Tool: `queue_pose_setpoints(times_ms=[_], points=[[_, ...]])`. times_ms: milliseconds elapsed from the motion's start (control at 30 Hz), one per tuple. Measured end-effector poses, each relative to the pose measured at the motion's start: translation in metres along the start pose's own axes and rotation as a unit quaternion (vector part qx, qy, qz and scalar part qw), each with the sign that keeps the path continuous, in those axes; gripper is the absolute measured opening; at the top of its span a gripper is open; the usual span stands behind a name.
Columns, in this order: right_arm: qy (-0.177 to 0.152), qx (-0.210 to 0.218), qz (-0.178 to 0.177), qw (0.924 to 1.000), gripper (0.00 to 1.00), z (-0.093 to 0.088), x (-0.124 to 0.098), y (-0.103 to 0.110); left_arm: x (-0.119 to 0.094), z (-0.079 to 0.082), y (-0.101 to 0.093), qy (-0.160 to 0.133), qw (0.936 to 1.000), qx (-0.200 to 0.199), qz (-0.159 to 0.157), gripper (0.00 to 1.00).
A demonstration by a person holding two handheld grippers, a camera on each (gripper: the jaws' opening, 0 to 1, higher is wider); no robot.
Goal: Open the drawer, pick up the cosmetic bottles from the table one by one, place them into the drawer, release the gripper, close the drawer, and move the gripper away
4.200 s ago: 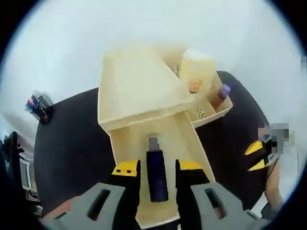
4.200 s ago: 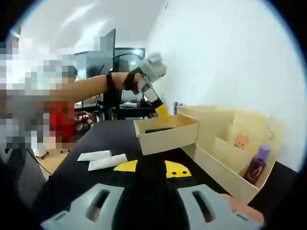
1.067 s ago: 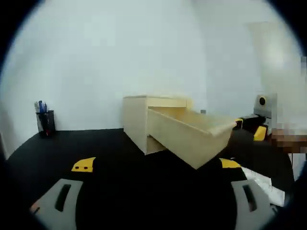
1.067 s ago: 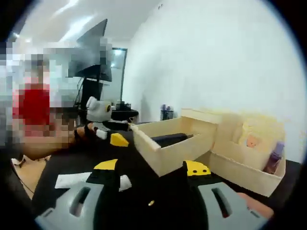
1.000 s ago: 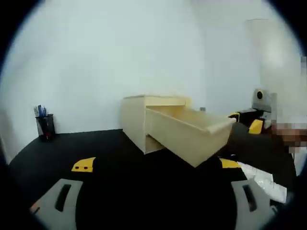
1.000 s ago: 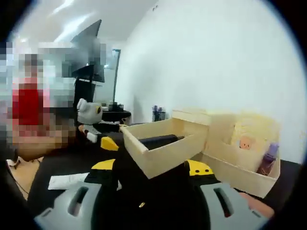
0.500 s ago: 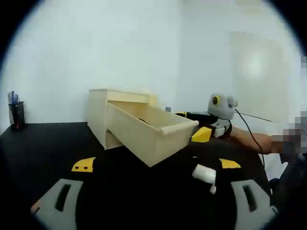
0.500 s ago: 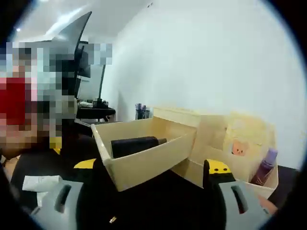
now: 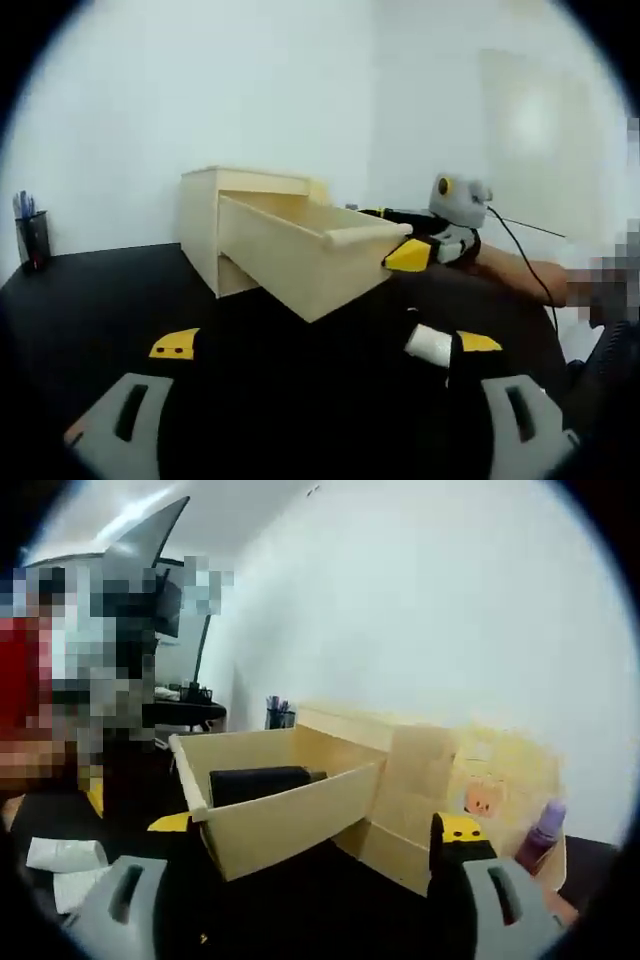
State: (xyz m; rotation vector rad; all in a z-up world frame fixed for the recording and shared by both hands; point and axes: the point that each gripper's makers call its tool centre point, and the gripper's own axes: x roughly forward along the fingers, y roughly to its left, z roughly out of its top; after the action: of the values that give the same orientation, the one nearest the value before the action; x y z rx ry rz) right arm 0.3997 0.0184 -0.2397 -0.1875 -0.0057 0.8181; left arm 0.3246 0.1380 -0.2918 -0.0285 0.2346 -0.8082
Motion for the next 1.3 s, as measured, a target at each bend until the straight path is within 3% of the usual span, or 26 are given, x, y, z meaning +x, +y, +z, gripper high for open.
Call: queue_pose_setpoints(times_ms=[67, 233, 600, 1300], points=[[-0.003, -0.006, -0.015, 0.9999, 0.82, 0.002, 0.001, -0.009, 0.0, 0.0, 0.0, 0.001, 1.0, -0.001, 0.0, 0.96], [0.0, -0.008, -0.021, 0.9998, 0.88, 0.003, 0.008, -0.016, 0.003, -0.004, 0.0, 0.008, 1.0, 0.004, 0.002, 0.96], [0.002, -0.019, -0.046, 0.9987, 0.84, 0.007, 0.026, -0.032, 0.005, -0.006, -0.001, 0.013, 0.9999, 0.01, 0.002, 0.96], [0.005, -0.003, -0.031, 0.9995, 0.78, 0.005, 0.064, -0.061, 0.009, -0.011, -0.008, 0.026, 0.9994, 0.02, -0.009, 0.94]])
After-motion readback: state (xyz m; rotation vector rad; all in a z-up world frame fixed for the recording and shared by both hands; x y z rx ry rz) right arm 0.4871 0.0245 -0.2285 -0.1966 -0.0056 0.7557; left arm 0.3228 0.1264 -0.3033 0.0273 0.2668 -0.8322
